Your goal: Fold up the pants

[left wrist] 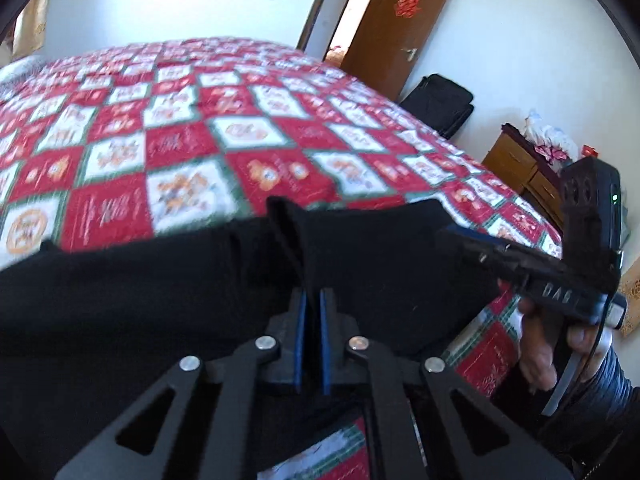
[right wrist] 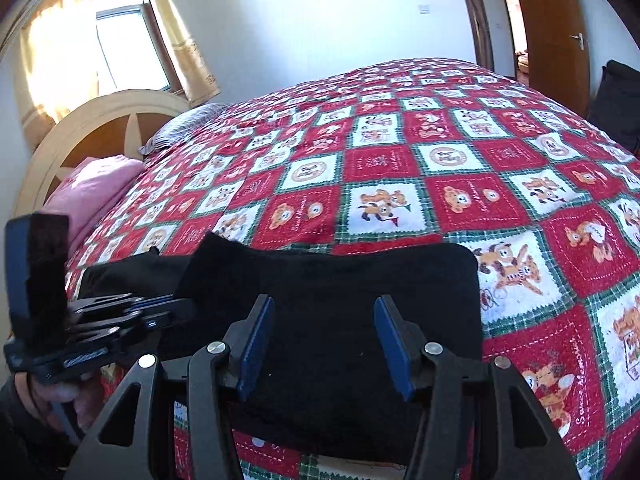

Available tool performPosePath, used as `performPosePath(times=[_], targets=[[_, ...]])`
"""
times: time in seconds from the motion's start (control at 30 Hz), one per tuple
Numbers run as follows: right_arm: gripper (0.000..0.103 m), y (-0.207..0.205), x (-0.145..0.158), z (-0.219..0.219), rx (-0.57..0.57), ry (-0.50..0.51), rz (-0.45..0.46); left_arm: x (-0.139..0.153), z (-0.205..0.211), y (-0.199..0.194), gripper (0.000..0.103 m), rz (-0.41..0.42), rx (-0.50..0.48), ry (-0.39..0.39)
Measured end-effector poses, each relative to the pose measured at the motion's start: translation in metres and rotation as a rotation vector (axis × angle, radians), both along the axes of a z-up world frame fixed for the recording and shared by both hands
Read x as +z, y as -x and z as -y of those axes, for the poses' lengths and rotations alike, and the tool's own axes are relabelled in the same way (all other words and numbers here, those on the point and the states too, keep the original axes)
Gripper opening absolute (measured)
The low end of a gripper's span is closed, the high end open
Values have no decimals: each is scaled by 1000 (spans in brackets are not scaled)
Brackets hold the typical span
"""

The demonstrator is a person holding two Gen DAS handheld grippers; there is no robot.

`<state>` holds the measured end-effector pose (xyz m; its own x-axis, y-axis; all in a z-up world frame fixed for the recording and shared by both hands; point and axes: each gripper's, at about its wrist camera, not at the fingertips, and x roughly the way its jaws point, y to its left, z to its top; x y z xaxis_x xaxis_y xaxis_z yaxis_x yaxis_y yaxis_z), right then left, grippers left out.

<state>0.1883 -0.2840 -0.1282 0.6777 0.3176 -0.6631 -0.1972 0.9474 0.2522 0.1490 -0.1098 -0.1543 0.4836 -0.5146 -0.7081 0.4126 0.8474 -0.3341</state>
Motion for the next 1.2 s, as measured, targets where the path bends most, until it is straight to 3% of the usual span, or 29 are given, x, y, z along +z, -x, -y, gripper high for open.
performPosePath(times=[0.1, 0.23, 0.27, 0.37, 0.4, 0.47, 0.53, 0.6, 0.67, 0.97, 1.2], targets=[[55, 0, 0, 1, -16, 2, 6, -12, -5, -4, 7, -35, 23, -2], [55, 1, -2, -1, -18, 15, 7, -3, -2, -3, 11, 22, 47, -10], [56, 1, -2, -2, -16, 18, 7, -1, 0, -4, 20, 33, 49, -19], [58, 2, -3, -6, -6, 27, 10, 0, 3, -8, 65, 60, 82, -49], [58, 2, -4, -7, -2, 31, 11, -1, 5, -11, 69, 74, 91, -60], [58, 4, -3, -9, 4, 34, 15, -5, 9, -16, 67, 64, 87, -74], [58, 4, -3, -10, 4, 36, 22, -10, 16, -23, 54, 44, 62, -65], [58, 5, -2, -10, 1, 38, 28, -13, 21, -26, 25, 30, 64, -96], [58, 4, -3, -8, -5, 37, 29, -12, 20, -26, 13, 30, 70, -84], [58, 7, 5, 4, -60, 2, 78, 12, -28, -16, 13, -7, 141, 31], [58, 12, 5, -9, -9, 41, 88, -14, -50, -19, 13, -72, 194, 30]])
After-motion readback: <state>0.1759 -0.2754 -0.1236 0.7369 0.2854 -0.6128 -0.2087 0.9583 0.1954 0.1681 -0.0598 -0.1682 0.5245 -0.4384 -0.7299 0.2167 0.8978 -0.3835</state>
